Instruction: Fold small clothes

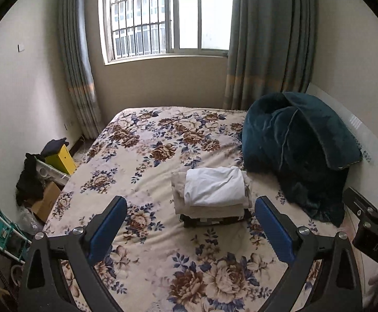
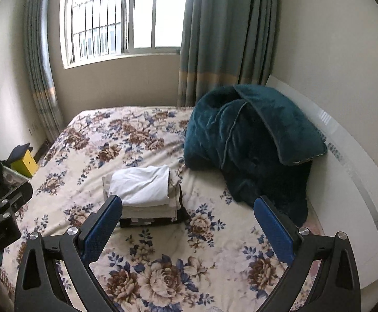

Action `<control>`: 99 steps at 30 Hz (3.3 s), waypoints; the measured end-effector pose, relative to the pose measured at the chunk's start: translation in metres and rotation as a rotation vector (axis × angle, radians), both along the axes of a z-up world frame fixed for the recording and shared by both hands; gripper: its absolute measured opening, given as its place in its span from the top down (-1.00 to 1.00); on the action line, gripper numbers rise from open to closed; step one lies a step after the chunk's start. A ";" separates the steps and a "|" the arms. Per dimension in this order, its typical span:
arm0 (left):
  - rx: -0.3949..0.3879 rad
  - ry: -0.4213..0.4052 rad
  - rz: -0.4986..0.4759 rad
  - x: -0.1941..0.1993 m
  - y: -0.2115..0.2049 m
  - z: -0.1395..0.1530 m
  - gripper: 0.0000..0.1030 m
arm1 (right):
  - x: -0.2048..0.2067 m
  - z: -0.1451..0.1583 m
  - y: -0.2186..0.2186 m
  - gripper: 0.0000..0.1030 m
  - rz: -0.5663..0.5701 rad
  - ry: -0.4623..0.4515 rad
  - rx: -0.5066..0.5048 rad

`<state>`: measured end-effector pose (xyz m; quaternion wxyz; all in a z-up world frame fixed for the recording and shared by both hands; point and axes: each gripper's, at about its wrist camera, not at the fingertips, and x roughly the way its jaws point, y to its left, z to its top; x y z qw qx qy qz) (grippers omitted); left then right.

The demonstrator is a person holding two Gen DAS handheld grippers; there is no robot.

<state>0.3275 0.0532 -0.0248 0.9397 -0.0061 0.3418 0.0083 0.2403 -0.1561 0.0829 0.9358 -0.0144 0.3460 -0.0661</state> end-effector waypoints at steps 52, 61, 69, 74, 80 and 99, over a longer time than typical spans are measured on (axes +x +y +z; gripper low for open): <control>0.006 -0.057 0.004 -0.060 -0.004 0.033 -1.00 | -0.085 0.057 0.000 -1.00 0.066 -0.097 -0.006; 0.005 -0.066 0.005 -0.060 -0.003 0.035 -1.00 | -0.085 0.056 0.000 -1.00 0.070 -0.097 -0.010; 0.004 -0.065 0.009 -0.060 -0.002 0.035 -1.00 | -0.086 0.055 0.000 -1.00 0.069 -0.096 -0.011; 0.005 -0.065 0.008 -0.059 -0.002 0.035 -1.00 | -0.085 0.055 0.000 -1.00 0.071 -0.100 -0.008; 0.007 -0.065 0.012 -0.061 -0.002 0.035 -1.00 | -0.085 0.055 0.003 -1.00 0.073 -0.105 -0.008; 0.007 -0.068 0.019 -0.065 0.000 0.035 -1.00 | -0.089 0.055 0.005 -1.00 0.072 -0.111 -0.004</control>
